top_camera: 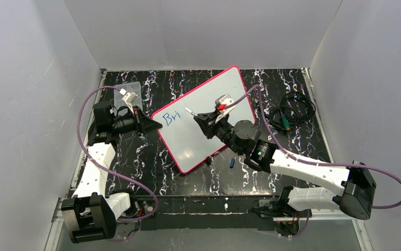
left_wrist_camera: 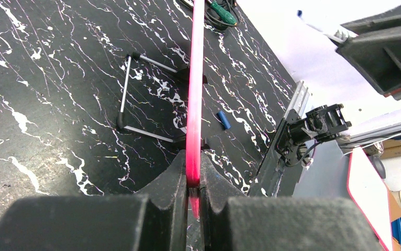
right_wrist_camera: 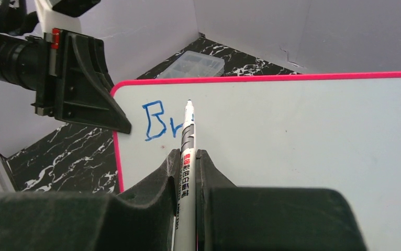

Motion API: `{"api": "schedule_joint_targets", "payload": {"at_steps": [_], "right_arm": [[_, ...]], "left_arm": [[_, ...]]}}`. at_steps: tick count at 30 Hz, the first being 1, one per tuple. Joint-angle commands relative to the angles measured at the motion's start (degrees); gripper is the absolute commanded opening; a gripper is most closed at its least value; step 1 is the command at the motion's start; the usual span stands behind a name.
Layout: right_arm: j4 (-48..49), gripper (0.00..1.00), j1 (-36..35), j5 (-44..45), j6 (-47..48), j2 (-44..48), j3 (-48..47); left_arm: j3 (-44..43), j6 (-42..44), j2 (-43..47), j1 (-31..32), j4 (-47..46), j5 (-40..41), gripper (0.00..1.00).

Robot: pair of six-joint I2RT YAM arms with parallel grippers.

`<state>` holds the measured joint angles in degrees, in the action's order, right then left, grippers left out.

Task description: Write a sentence on the whiteboard

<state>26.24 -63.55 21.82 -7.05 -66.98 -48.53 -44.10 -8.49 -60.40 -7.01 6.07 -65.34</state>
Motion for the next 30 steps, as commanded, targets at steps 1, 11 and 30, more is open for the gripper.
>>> {"api": "schedule_joint_targets", "payload": {"at_steps": [1, 11, 30], "right_arm": [[-0.32, 0.01, 4.61, -8.17, -0.23, 1.14, 0.19], [1.27, 0.01, 11.53, -17.78, -2.11, -2.6, -0.15], [4.99, 0.01, 11.69, -17.92, -2.33, -7.9, 0.33]], "left_arm": [[-1.52, 2.36, 1.68, -0.11, 0.09, -0.77, 0.0], [-1.3, 2.04, 1.8, -0.06, -0.15, -0.25, 0.0], [-1.26, 1.76, 1.51, -0.02, -0.45, -0.49, 0.0]]}}
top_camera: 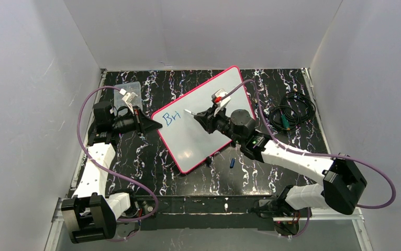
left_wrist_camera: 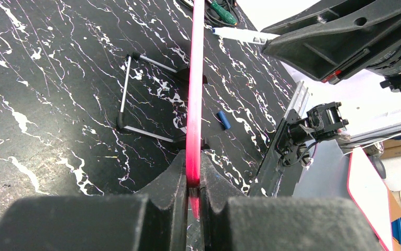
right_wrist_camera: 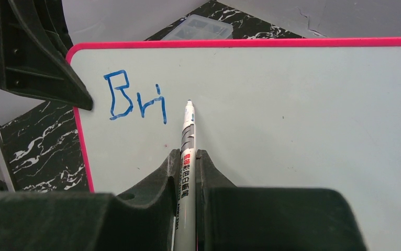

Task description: Write a sentence on the whiteboard

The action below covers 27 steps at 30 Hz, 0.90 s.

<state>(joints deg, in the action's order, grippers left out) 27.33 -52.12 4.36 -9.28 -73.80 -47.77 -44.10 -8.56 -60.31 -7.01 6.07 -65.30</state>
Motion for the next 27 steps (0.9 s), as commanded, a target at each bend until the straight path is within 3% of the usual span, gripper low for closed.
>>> {"api": "schedule_joint_targets", "payload": {"at_steps": [1, 16, 27], "right_arm": [[4.07, 0.01, 0.26, -0.55, -0.12, -1.35, -0.48], [3.7, 0.01, 0.18, -2.3, 0.31, -4.49, -2.65], [1.85, 0.01, -0.62, -0.96, -0.06, -2.53, 1.5]], "left_arm": [[-1.26, 1.86, 1.36, -0.03, -0.44, -0.53, 0.0], [-1.4, 1.95, 0.99, -0.02, -0.44, -0.62, 0.0], [-1.51, 1.97, 1.02, 0.05, -0.38, -0.8, 0.0]]}}
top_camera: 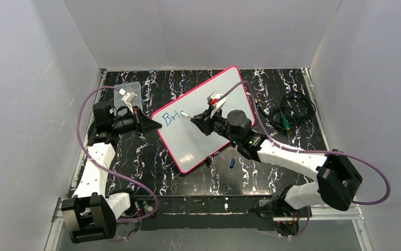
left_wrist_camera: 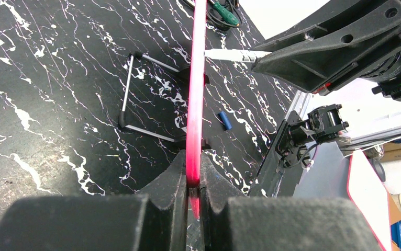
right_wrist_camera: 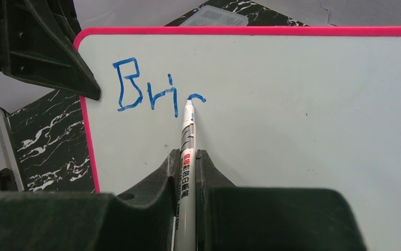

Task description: Write a sentence on the whiteboard

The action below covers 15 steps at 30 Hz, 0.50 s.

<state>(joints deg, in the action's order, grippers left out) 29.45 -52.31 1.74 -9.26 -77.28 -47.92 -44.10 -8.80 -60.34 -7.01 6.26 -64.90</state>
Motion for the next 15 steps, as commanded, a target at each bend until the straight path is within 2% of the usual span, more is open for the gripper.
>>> {"api": "schedule_joint_targets", "payload": {"at_steps": [1, 15], "right_arm": [[-0.35, 0.01, -0.42, 2.02, -0.13, 1.24, 1.99], [2.0, 0.01, -0.42, 6.16, 0.66, 2.04, 1.34]], "left_arm": [[-1.48, 2.18, 1.01, -0.02, -0.55, -1.19, 0.0], [-1.52, 1.99, 0.84, 0.0, -0.99, -1.43, 0.0]]}}
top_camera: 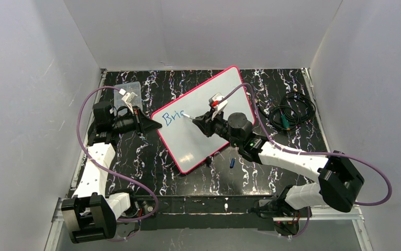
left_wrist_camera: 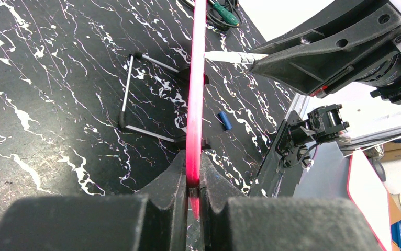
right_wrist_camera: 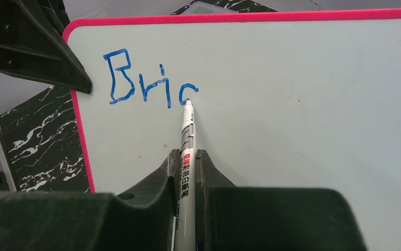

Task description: Write a sentence on the whiteboard

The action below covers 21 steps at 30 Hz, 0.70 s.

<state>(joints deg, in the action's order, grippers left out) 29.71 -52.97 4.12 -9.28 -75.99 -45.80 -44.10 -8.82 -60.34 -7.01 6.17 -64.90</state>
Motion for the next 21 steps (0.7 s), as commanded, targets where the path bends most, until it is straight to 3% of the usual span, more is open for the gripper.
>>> {"api": "schedule_joint_targets", "payload": {"at_steps": [1, 9, 21], "right_arm": [[1.94, 0.01, 0.24, 3.84, 0.87, 0.56, -1.11], [2.16, 0.01, 0.24, 2.57, 1.32, -0.66, -2.77], [0.12, 0.01, -0.15, 3.1, -0.42, 1.28, 1.9]], "left_arm": [[-1.52, 1.93, 0.82, 0.0, -1.02, -1.45, 0.0], [-1.52, 1.79, 0.78, 0.04, -1.16, -1.61, 0.0], [-1.42, 1.69, 1.05, 0.01, -1.34, -1.63, 0.0]]}}
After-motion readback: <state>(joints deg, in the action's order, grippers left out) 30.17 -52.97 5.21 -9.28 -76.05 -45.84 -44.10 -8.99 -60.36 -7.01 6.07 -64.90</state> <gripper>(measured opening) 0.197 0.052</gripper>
